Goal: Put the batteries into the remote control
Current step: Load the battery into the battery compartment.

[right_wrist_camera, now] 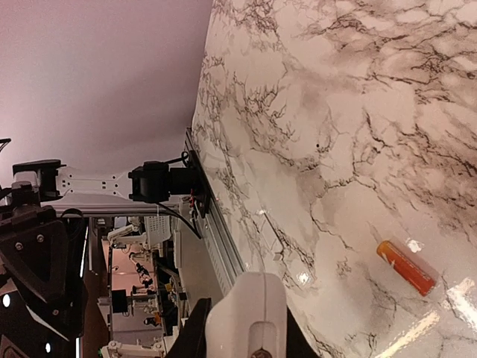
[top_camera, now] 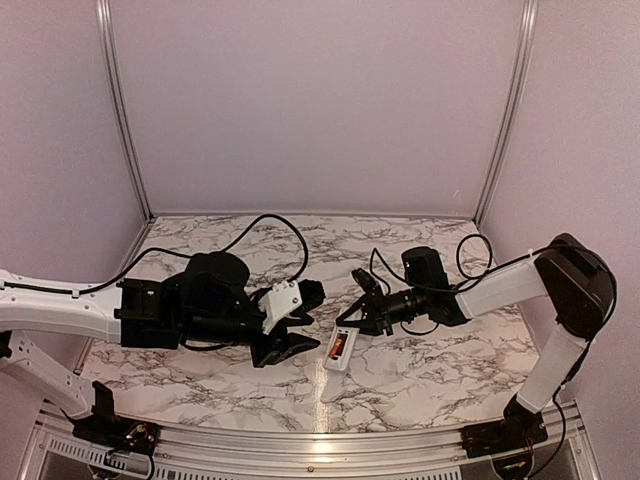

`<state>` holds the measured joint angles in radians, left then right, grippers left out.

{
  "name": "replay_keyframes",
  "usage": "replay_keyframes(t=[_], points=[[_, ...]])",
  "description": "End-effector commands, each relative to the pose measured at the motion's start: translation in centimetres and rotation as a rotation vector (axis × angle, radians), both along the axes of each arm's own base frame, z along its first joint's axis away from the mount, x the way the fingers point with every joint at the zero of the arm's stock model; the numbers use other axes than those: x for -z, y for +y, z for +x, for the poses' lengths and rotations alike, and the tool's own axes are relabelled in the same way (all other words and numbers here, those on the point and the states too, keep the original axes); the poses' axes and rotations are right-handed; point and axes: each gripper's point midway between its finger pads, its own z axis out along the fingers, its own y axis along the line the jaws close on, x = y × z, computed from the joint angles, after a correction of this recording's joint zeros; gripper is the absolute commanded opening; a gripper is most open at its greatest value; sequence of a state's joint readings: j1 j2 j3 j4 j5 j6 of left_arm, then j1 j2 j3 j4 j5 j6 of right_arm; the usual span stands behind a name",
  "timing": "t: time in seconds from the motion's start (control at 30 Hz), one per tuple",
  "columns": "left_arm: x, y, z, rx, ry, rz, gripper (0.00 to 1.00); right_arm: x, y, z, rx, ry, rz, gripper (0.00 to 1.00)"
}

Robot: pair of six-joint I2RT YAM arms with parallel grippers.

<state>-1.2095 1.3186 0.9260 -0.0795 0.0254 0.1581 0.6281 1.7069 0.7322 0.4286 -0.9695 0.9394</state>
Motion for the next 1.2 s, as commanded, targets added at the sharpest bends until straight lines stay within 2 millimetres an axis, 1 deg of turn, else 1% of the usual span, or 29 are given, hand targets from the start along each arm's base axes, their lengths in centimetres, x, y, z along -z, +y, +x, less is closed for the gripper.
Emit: replay_keyframes(t=[0.0,0.17,0.27,0.3,0.4,0.73,0.93,1.17], points=[[3.3,-1.1,-2.5,0.195,-0.11,0.14,0.38,-1.2,0.6,-1.1,-0.082,-0.017,0.012,0.0],[4.8,-2.1,-3.5,0.258,-0.166,0.19,0.31,-1.2,0.7,-1.4,-0.105,-0.015,0.003,0.0],[5.7,-2.5,-3.4,0.273,-0.186,0.229,0.29,-1.1,0.7,-1.7,-0.118,-0.013,0.001,0.0],[6.3,-2.5,-3.3,0.277,-0.186,0.256,0.29,-1.1,0.7,-1.8,-0.121,-0.016,0.001,0.0],[7.0,-2.8,-3.1,0.287,-0.206,0.293,0.28,-1.1,0.7,-2.0,-0.129,-0.016,-0.001,0.0],[8.0,-4.1,-2.8,0.324,-0.246,0.338,0.27,-1.3,0.7,-2.2,-0.139,-0.025,0.001,0.0],[8.9,-4.4,-2.3,0.324,-0.264,0.375,0.23,-1.2,0.7,-2.2,-0.142,-0.027,-0.002,0.0],[9.1,-4.7,-2.2,0.331,-0.271,0.381,0.23,-1.2,0.7,-2.2,-0.146,-0.028,-0.001,0.0]])
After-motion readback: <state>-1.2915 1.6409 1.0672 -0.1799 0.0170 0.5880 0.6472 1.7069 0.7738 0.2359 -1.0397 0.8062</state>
